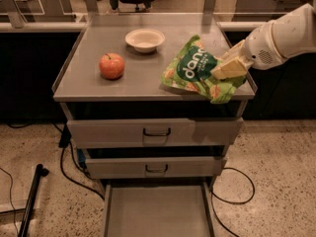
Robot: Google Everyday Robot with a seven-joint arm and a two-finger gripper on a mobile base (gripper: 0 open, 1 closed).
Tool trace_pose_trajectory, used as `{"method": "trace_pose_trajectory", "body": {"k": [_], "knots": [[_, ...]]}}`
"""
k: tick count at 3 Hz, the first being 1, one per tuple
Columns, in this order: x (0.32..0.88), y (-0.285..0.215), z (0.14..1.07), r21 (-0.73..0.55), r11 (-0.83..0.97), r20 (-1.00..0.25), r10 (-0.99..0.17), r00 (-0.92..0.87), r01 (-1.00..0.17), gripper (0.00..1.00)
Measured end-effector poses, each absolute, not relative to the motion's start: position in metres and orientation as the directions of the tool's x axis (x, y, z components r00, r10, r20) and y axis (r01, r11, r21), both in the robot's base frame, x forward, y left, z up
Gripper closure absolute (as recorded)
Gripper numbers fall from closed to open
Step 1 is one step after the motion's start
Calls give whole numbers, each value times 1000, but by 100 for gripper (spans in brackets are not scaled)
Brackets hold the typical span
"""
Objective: Place green rice chip bag into bottom drawer
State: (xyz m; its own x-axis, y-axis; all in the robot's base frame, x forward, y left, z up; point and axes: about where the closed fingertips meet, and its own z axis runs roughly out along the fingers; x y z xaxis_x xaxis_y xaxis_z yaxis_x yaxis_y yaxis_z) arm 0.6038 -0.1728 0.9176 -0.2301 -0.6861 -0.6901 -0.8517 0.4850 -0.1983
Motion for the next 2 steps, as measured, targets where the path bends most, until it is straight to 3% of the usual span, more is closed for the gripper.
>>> {"method": "trace_pose_trajectory", "body": {"k": [2], "knots": [[541, -181, 929, -214, 460, -700, -687, -193, -862, 100]]}}
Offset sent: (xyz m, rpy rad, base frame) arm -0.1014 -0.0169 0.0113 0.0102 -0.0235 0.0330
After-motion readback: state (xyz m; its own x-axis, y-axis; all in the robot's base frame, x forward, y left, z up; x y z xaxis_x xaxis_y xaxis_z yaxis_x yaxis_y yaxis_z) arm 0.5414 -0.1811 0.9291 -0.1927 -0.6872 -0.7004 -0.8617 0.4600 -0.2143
